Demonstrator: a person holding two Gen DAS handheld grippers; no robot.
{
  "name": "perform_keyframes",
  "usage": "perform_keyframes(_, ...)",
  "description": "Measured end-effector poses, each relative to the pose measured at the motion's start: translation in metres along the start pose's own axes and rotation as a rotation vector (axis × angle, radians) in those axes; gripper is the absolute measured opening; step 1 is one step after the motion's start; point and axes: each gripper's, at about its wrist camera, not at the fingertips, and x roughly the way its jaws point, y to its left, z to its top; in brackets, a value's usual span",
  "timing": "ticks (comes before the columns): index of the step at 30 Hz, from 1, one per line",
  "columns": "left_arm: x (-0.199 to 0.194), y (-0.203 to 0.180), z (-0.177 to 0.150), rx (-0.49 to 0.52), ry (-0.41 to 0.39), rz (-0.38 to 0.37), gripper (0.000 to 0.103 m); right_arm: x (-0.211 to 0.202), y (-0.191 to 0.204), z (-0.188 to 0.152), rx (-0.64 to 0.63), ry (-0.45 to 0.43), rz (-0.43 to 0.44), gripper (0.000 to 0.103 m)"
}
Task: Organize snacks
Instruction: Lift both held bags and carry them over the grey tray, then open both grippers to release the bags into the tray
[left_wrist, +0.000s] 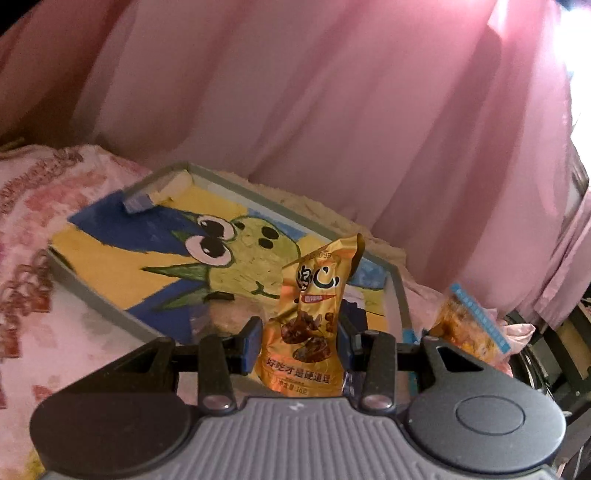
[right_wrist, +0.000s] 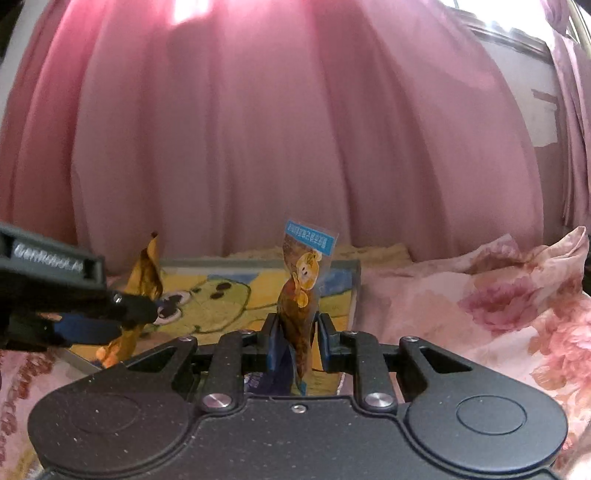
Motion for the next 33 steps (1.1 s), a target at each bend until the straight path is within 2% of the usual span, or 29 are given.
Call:
perform_keyframes(9, 0.039, 0.000, 0.005, -0.010, 0.041, 0.024, 0.044, 0.022, 0.000, -0.001, 0.010, 0.024, -0.022, 0.023)
perform_keyframes(22, 0.041, 0.003, 0.008, -0.009, 0.044, 0.038, 0.048, 0.035, 0.007, -0.001, 0.028, 0.045, 0.027, 0.025)
perform_keyframes(24, 0.040, 0.005, 0.008, -0.028, 0.042, 0.038, 0.050, 0.034, 0.009, 0.000, 0.027, 0.042, 0.038, 0.031)
perform_keyframes(29, 0.036, 0.009, 0.012, -0.058, 0.033, 0.039, 0.056, 0.031, 0.015, 0.002, 0.014, 0.038, 0.064, 0.035)
perform_keyframes(31, 0.033, 0.010, 0.013, -0.067, 0.025, 0.041, 0.056, 0.031, 0.017, 0.002, 0.008, 0.039, 0.072, 0.041)
perform_keyframes(33, 0.031, 0.011, 0.014, -0.073, 0.020, 0.043, 0.059, 0.029, 0.019, 0.002, 0.006, 0.038, 0.081, 0.051)
